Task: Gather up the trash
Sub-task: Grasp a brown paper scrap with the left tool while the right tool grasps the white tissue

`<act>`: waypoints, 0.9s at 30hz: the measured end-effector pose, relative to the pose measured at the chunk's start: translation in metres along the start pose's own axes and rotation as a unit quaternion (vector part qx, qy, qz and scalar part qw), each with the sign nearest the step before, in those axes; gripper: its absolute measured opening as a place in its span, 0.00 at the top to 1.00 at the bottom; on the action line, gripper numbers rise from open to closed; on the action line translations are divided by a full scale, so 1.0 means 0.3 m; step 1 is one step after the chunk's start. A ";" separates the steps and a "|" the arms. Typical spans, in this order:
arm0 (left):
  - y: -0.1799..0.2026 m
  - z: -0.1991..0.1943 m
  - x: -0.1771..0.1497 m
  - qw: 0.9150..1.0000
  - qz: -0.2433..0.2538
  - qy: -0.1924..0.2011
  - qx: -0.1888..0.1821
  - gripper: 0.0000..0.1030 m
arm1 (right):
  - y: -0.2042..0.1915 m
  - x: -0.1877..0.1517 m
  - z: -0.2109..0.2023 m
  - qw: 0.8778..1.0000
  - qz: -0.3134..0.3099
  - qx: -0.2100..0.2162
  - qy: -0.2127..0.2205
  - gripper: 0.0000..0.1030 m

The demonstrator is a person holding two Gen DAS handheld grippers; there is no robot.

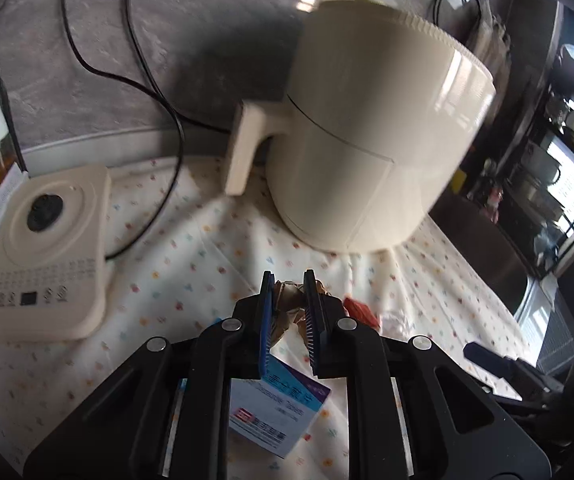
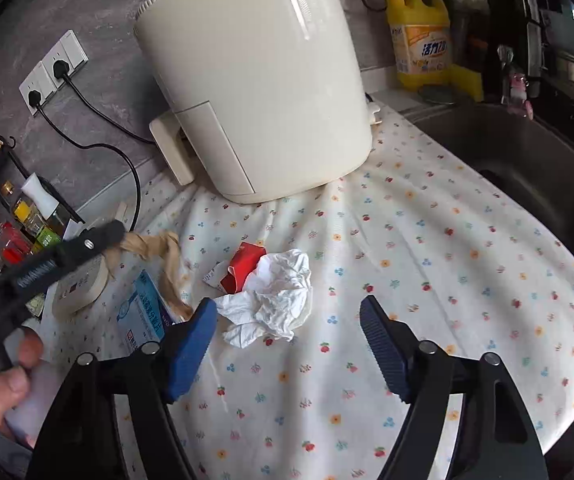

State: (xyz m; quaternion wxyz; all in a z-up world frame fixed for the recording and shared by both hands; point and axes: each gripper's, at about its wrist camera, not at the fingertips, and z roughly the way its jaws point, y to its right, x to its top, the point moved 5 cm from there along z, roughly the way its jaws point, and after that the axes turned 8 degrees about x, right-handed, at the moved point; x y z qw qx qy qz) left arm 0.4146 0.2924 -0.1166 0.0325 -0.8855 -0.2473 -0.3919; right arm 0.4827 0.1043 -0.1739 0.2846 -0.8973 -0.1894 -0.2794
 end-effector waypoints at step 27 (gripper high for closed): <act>-0.010 0.005 -0.065 1.000 0.011 -0.014 -0.022 0.85 | -0.035 -0.093 -0.005 1.000 0.005 -0.012 -0.018 0.91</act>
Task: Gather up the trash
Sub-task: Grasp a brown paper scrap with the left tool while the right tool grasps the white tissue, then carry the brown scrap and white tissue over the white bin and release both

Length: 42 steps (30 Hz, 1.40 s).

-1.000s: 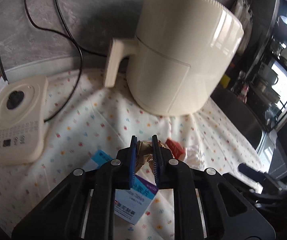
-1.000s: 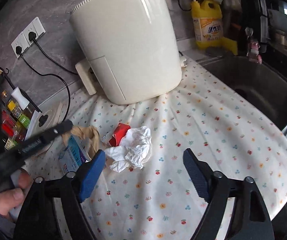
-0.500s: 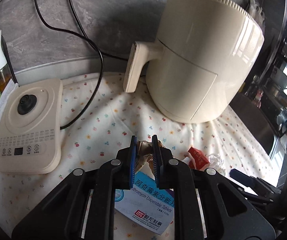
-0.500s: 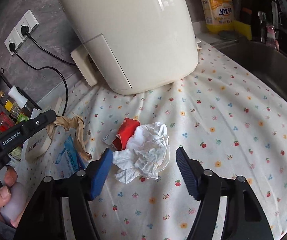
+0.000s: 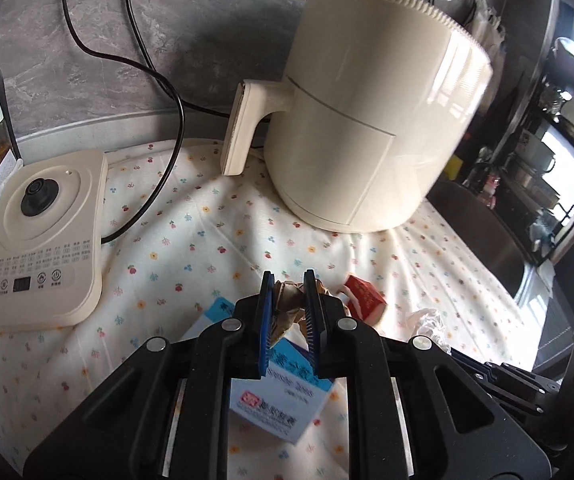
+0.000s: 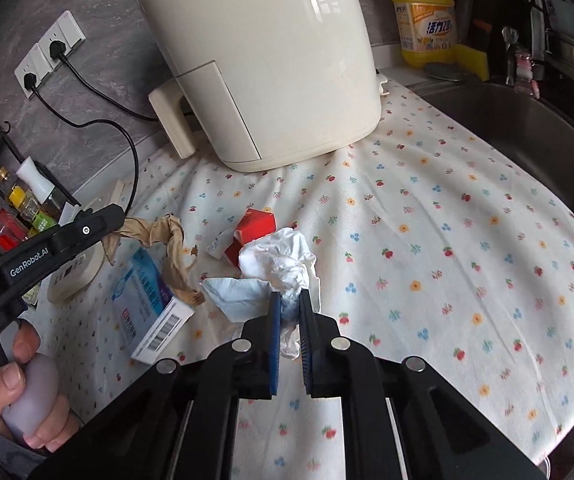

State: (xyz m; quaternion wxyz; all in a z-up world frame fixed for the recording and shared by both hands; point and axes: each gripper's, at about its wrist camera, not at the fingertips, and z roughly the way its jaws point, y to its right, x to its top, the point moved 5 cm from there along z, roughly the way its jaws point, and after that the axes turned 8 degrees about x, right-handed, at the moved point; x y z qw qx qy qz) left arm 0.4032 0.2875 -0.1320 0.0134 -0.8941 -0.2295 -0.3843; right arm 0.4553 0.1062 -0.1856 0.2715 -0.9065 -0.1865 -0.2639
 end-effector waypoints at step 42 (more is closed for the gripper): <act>0.195 -0.175 -0.150 0.996 0.024 0.012 -0.086 0.85 | 0.075 -0.222 -0.329 0.998 0.011 -0.065 0.021 0.93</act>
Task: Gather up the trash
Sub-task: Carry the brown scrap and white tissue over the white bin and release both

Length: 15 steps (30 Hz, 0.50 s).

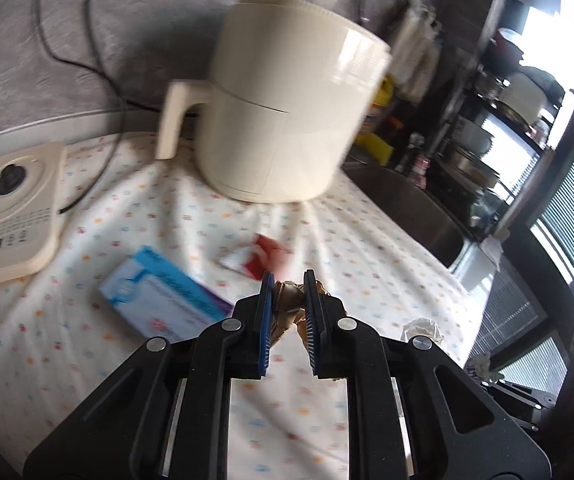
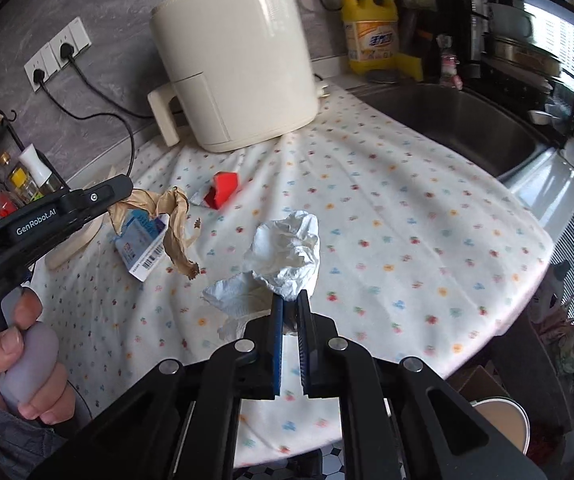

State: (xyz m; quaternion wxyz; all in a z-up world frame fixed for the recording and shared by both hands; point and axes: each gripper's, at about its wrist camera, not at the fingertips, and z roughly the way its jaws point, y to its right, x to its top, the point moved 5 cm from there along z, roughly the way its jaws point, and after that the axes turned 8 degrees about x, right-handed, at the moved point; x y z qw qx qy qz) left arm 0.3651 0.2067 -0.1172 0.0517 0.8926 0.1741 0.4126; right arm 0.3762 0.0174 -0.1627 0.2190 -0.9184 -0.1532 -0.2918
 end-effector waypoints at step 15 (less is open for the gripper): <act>0.492 -0.061 -0.238 0.995 0.070 -0.031 -0.067 0.85 | 0.365 -0.196 -0.335 0.996 0.066 -0.054 0.034 0.93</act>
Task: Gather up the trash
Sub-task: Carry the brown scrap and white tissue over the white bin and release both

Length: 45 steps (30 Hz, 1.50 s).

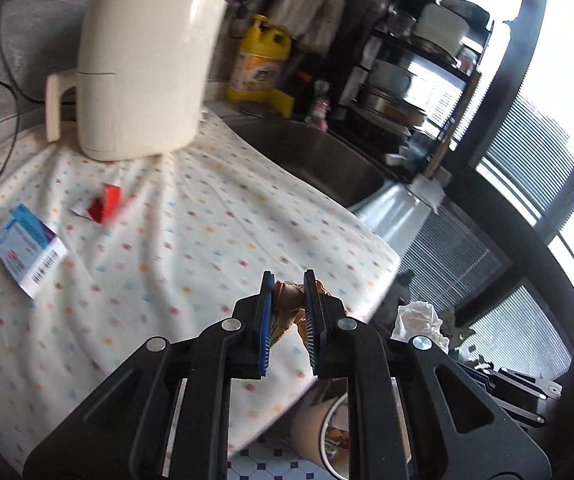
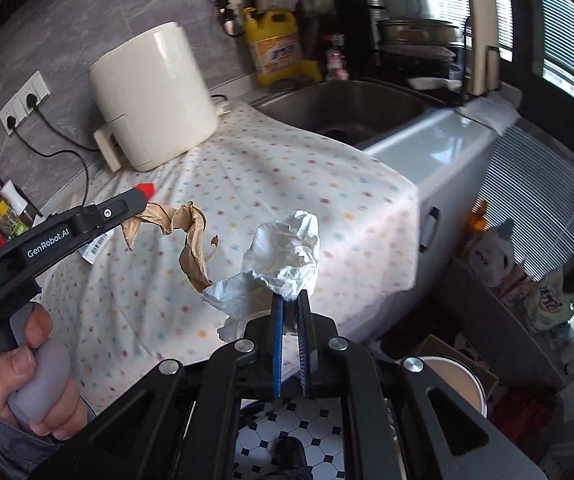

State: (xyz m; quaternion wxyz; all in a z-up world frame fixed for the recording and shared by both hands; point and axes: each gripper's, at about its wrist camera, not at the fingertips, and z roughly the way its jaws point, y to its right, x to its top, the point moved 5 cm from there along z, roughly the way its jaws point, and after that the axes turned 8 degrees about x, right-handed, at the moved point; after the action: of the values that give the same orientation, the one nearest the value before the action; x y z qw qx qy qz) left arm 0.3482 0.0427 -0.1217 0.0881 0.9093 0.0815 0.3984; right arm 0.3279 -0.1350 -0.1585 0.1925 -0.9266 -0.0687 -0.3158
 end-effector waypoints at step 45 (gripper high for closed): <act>0.596 0.186 -0.566 0.979 0.088 -0.154 -0.096 0.43 | 0.607 -0.453 -0.312 0.983 0.137 -0.120 -0.031 0.49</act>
State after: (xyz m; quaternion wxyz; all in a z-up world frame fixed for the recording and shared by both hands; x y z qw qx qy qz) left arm 0.2899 -0.1735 -0.2393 0.1506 0.9507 -0.0522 0.2659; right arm 0.2133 -0.3400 -0.2306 0.1190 -0.9528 0.0912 -0.2639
